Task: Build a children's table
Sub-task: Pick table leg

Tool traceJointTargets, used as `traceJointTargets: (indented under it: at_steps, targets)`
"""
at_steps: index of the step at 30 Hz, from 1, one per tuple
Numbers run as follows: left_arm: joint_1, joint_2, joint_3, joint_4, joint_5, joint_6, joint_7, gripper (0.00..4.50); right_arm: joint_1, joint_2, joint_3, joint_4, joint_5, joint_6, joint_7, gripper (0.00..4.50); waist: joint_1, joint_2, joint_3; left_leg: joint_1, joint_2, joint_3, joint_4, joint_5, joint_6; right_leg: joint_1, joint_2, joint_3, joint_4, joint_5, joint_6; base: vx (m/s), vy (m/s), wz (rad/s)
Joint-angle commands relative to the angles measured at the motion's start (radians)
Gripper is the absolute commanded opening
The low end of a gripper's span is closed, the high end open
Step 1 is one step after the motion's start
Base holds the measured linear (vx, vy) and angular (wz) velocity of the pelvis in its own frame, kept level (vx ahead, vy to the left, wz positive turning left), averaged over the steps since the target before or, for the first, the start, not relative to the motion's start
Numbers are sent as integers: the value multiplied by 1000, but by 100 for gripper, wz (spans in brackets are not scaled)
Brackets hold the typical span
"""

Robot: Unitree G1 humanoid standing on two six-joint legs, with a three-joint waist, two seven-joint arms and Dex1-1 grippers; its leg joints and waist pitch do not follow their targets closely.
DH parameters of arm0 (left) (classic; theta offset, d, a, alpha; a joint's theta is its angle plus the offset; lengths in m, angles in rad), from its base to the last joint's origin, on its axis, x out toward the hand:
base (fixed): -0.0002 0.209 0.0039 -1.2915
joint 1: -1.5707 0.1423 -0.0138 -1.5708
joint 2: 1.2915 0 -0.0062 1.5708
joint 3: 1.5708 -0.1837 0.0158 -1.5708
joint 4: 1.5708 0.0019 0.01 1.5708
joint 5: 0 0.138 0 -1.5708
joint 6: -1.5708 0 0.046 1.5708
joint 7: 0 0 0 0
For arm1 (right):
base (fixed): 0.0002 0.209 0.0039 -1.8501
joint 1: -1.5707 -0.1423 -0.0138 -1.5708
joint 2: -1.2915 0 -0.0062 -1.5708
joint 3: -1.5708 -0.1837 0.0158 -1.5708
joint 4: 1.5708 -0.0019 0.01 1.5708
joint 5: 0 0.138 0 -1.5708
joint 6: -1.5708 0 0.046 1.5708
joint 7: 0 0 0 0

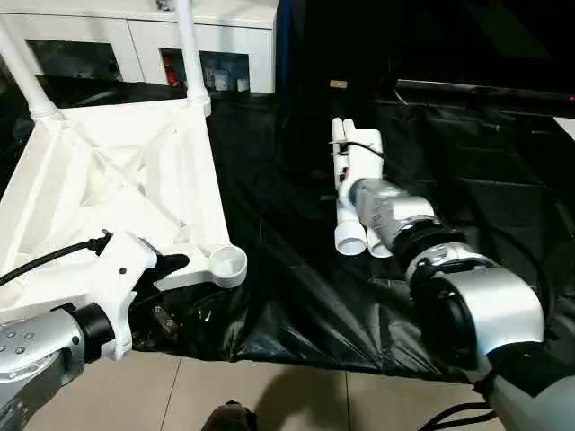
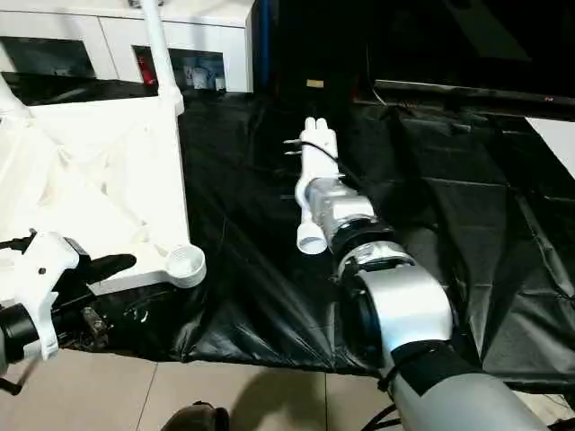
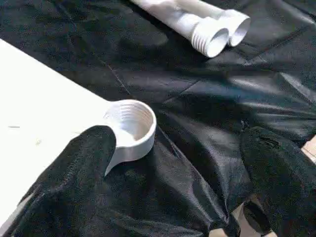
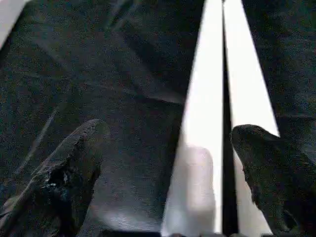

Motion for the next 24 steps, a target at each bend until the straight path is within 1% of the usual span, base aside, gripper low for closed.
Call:
traceJointTargets:
  at_steps: [1,2,3,5,6,7,8,9,10,11,12,13,14,15,16,18,19,20,21,22,23,24]
  targets:
    - [-4,14,16,-36,-17,20,-1,450,4,-8,-11,22,-4,16,-10,444,2,20,-45,40,60,-39,-96,-467,-128,0,-77,53,-85,-162,-123,0,0,0]
    - [-3,20,22,-41,-23,28,-2,450,5,-9,-12,26,-7,18,-10,444,1,19,-45,40,60,-38,-96,-467,-128,0,-76,53,-85,-164,-124,0,0,0]
    - [2,25,32,-46,-29,34,-6,450,6,-8,-9,30,-11,27,-1,444,2,21,-44,41,60,-39,-96,-464,-127,-1,-76,52,-84,-158,-126,0,0,0]
    - [6,30,42,-51,-35,40,-9,450,7,-7,-6,33,-16,36,7,444,0,21,-42,40,60,-39,-96,-466,-127,-1,-74,52,-84,-153,-129,0,0,0]
    - [17,42,59,-61,-49,50,-15,450,10,-8,-1,39,-25,52,18,444,2,21,-43,40,60,-38,-94,-442,-121,0,-73,53,-82,-122,-129,0,0,0]
    - [20,47,65,-65,-56,54,-17,450,10,-8,0,40,-29,57,21,444,2,25,-46,36,58,-37,-91,-406,-114,0,-70,51,-78,-74,-130,0,0,0]
    - [22,51,69,-67,-59,57,-19,450,11,-9,-3,41,-28,57,23,444,2,24,-45,35,59,-36,-89,-390,-109,0,-69,50,-77,-53,-130,0,0,0]
    - [24,55,73,-68,-64,60,-22,450,11,-10,-7,42,-25,59,26,429,2,26,-43,33,59,-35,-90,-378,-105,0,-67,49,-75,-37,-132,0,0,0]
    - [21,61,78,-69,-73,66,-24,450,9,-12,-18,43,-17,65,31,429,2,30,-40,34,58,-35,-91,-401,-110,-3,-65,49,-76,-50,-132,0,0,0]
    - [17,66,79,-69,-78,71,-25,450,8,-14,-23,44,-16,67,32,418,4,33,-39,36,58,-36,-91,-412,-113,-4,-67,49,-75,-60,-133,0,0,0]
    - [11,69,78,-67,-80,73,-25,450,6,-17,-24,46,-17,67,33,418,3,31,-37,36,59,-36,-93,-431,-117,-4,-68,50,-78,-81,-134,0,0,0]
    - [10,70,78,-67,-80,74,-25,450,6,-17,-24,46,-17,67,34,401,5,34,-36,37,60,-38,-94,-444,-120,-5,-68,50,-78,-93,-133,0,0,0]
    - [7,71,79,-65,-82,75,-26,450,4,-18,-25,47,-17,74,36,392,5,33,-34,38,61,-38,-95,-463,-124,-6,-71,52,-81,-117,-131,0,0,0]
    - [0,79,83,-58,-86,77,-30,450,-2,-20,-31,50,-14,95,49,384,7,38,-33,38,61,-39,-96,-475,-128,-6,-73,53,-82,-140,-131,0,0,0]
    - [0,81,84,-57,-88,78,-32,450,-3,-20,-31,50,-15,101,53,384,7,39,-33,38,61,-40,-96,-473,-129,-6,-73,53,-81,-142,-130,0,0,0]
    - [0,91,89,-55,-97,81,-36,450,-8,-23,-34,52,-16,123,64,358,7,36,-31,36,61,-39,-96,-466,-127,-6,-73,54,-82,-141,-131,0,0,0]
    - [0,94,89,-55,-98,81,-37,450,-9,-23,-36,52,-15,127,65,358,7,37,-31,35,61,-38,-96,-456,-123,-5,-75,55,-84,-144,-131,0,0,0]
    - [1,96,90,-54,-99,81,-38,450,-9,-24,-37,52,-14,130,66,342,7,37,-31,35,61,-38,-96,-456,-123,-5,-75,55,-84,-144,-131,0,0,0]
    - [3,101,95,-54,-104,81,-42,450,-12,-27,-42,53,-17,140,68,335,8,40,-31,35,61,-38,-96,-441,-122,-5,-74,54,-83,-135,-131,0,0,0]
    - [5,107,101,-52,-110,81,-46,450,-14,-30,-45,53,-18,151,73,335,8,40,-32,34,62,-38,-95,-432,-124,-5,-74,54,-81,-125,-134,0,0,0]
    - [6,109,102,-51,-111,81,-47,450,-15,-30,-46,54,-18,154,75,318,8,40,-32,34,61,-38,-95,-429,-123,-4,-72,53,-80,-120,-136,0,0,0]
    - [9,119,108,-45,-117,79,-56,450,-18,-34,-45,55,-26,177,87,310,8,42,-33,34,60,-37,-94,-424,-124,-5,-71,52,-79,-108,-139,0,0,0]
